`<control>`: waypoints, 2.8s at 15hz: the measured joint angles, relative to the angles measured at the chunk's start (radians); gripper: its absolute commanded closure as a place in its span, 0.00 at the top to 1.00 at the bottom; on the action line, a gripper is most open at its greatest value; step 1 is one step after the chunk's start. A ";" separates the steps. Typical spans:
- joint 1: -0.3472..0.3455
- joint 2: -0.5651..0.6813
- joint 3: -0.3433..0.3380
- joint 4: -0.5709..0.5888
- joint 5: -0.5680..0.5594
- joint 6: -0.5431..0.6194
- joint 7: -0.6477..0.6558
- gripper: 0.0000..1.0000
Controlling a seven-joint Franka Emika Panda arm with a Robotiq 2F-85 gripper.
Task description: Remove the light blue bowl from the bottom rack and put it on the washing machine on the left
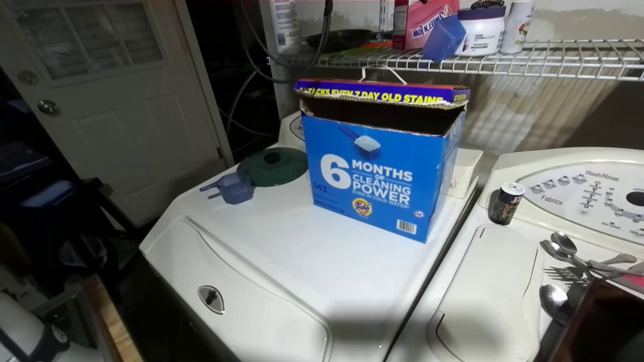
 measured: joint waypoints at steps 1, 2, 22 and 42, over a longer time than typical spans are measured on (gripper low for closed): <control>0.008 0.022 0.001 0.018 0.000 0.000 0.016 1.00; 0.015 0.042 0.002 0.033 0.000 0.000 0.030 1.00; 0.058 0.258 -0.055 0.235 -0.020 0.000 0.289 0.37; 0.084 0.254 -0.108 0.292 -0.025 -0.018 0.381 0.00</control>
